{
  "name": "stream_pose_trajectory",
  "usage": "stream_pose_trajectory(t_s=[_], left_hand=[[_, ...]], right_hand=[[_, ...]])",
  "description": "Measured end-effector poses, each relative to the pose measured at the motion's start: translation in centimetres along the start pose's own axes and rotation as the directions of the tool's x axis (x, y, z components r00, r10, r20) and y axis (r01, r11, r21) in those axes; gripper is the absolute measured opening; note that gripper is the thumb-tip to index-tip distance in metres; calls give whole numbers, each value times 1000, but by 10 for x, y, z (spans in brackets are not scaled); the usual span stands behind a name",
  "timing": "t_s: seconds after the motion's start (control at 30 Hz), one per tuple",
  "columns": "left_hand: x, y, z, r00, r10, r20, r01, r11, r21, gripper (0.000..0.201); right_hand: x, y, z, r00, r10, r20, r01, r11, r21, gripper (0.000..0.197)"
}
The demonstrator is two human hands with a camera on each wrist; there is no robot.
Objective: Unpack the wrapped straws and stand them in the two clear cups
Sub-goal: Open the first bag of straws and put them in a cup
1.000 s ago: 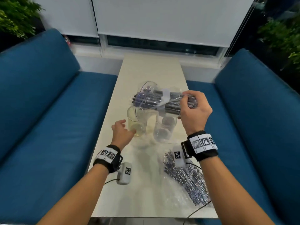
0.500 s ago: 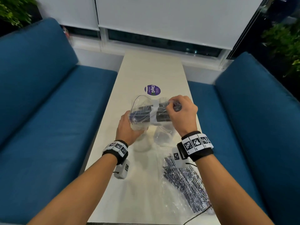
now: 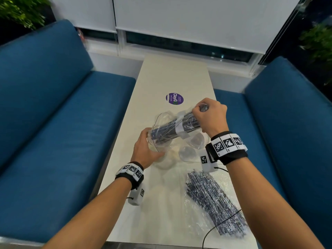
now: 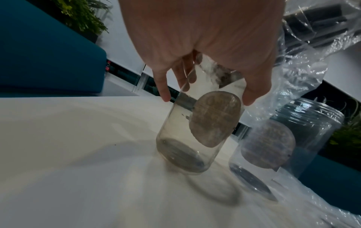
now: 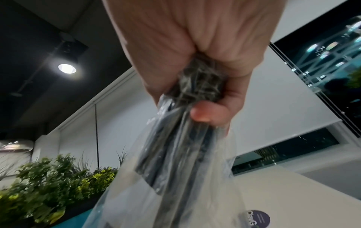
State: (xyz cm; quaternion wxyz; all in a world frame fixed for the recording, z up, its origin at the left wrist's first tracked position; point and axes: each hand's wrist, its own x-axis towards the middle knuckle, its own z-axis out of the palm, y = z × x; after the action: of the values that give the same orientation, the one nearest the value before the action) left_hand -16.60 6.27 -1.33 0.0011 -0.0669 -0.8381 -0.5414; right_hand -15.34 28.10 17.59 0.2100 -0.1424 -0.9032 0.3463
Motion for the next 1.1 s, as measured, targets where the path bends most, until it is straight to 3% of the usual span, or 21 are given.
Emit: stream_pose_trajectory(t_s=[0.23,0.47,0.6,0.93,1.1], left_hand=[[-2,-5,8,999,32,-25,-31,999,22,107],[-9,-5,16,998,-51,-40,48,996,-76,136],[-8,-5,18,997,-45,-70,44,999,-5,117],[-21,0,16,995,33,-91,-25,996,90,124],[-21,1,14,994,62,-85,-54,993,101,98]], right_hand=[[-2,-24,11,985,-171,22,172,979,-105,22],[-11,-25,17,996,-84,11,85,990,-111,19],[-11,-22,13,998,-57,-1,57,992,-111,20],[-19,-32,14,992,-124,-24,116,969,-219,24],[-25,-38,13,991,-131,-17,123,964,-234,24]])
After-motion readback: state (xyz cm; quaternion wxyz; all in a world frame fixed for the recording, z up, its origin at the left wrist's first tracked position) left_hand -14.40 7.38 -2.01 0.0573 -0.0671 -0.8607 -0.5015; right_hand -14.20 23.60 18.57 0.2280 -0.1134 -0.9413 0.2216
